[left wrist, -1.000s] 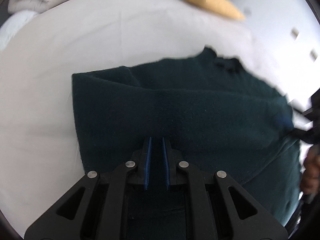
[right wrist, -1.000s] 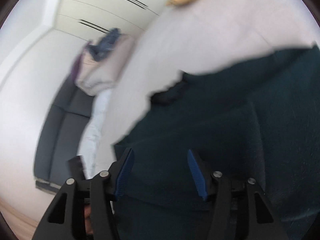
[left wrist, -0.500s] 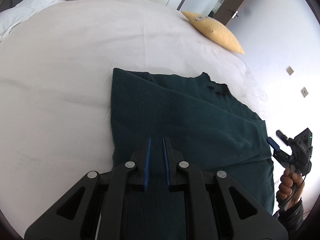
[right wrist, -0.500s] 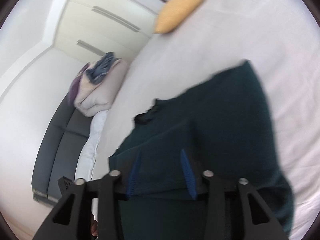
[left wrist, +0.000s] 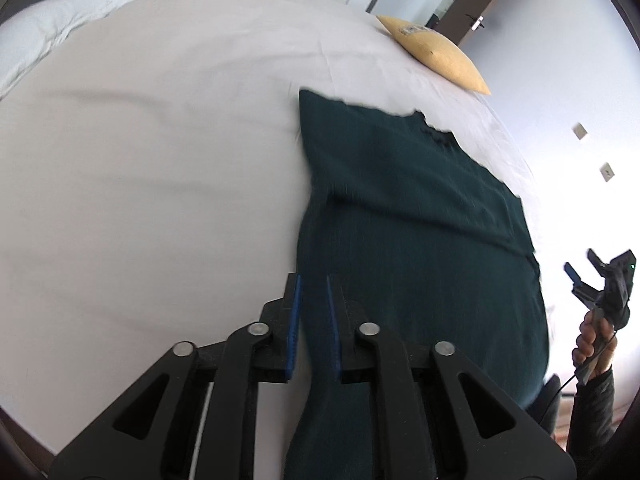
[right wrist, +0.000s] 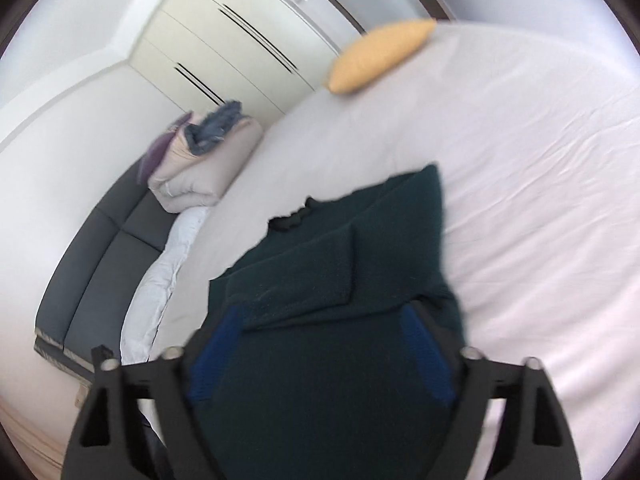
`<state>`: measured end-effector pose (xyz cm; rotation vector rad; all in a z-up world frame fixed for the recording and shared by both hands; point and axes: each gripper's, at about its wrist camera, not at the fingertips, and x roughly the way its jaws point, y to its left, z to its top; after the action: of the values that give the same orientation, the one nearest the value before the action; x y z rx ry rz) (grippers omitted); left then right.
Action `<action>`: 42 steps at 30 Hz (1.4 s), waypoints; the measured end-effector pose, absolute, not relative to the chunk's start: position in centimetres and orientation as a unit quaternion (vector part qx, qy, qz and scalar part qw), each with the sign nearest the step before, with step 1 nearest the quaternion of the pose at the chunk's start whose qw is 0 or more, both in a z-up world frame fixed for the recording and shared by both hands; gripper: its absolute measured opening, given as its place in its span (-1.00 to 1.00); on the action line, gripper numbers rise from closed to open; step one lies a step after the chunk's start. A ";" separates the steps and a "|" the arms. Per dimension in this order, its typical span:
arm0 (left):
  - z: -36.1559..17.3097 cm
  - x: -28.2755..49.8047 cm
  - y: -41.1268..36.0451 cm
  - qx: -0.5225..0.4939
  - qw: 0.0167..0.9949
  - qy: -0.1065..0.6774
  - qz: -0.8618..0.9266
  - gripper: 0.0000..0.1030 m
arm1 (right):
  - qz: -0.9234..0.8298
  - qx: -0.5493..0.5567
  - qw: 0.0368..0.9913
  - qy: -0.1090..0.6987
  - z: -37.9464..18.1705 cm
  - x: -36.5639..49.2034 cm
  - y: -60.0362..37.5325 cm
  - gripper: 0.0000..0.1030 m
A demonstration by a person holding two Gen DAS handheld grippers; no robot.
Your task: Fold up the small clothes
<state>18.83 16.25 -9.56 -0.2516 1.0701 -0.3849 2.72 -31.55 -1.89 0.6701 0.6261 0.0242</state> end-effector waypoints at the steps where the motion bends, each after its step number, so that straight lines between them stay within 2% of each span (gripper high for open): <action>1: -9.7 17.6 16.8 -0.125 0.830 0.509 -0.189 -0.50 | 0.009 0.315 0.903 0.294 -1.2 0.7 -31.7 0.90; 2: -9.8 16.6 17.4 -0.134 0.826 0.513 -0.193 -0.39 | 0.007 0.305 0.906 0.293 -0.6 -1.0 -31.7 0.92; 4: -10.3 14.2 18.2 -0.154 0.814 0.520 -0.209 0.34 | 0.007 0.289 0.903 0.318 -0.7 -4.0 -31.3 0.93; 6: -10.5 12.0 18.7 -0.160 0.807 0.521 -0.226 0.36 | 0.017 0.281 0.896 0.343 -1.5 -5.7 -30.5 0.91; 10: -12.0 8.5 19.4 -0.164 0.778 0.551 -0.254 0.36 | 0.028 0.299 0.878 0.373 -4.1 -9.2 -29.7 0.63; 13: -13.1 6.5 19.6 -0.164 0.760 0.571 -0.262 0.36 | 0.039 0.325 0.864 0.383 -6.0 -10.2 -29.5 0.50; 21: -15.5 3.4 19.6 -0.142 0.725 0.610 -0.287 0.34 | 0.070 0.322 0.857 0.396 -7.3 -11.0 -28.0 0.45; 26: -17.6 4.1 19.8 -0.180 0.713 0.609 -0.297 0.22 | 0.083 0.326 0.853 0.398 -7.6 -11.3 -27.3 0.40; 29: -18.2 4.4 19.9 -0.179 0.707 0.614 -0.301 0.04 | 0.082 0.324 0.850 0.408 -7.9 -11.5 -27.0 0.39; 33: -18.8 4.7 20.3 -0.187 0.703 0.617 -0.300 -0.37 | 0.076 0.332 0.846 0.411 -8.2 -11.7 -27.3 0.38; 36: -18.7 5.2 20.7 -0.189 0.700 0.619 -0.302 -0.39 | 0.068 0.324 0.840 0.430 -8.6 -11.6 -27.0 0.38; 42: -18.7 4.8 20.3 -0.173 0.697 0.628 -0.300 -0.81 | 0.059 0.316 0.826 0.464 -9.3 -11.6 -26.6 0.33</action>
<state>4.75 20.34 -18.67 -0.3847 1.3997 -0.6700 -11.60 -26.59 -9.35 0.6706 0.9853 0.1247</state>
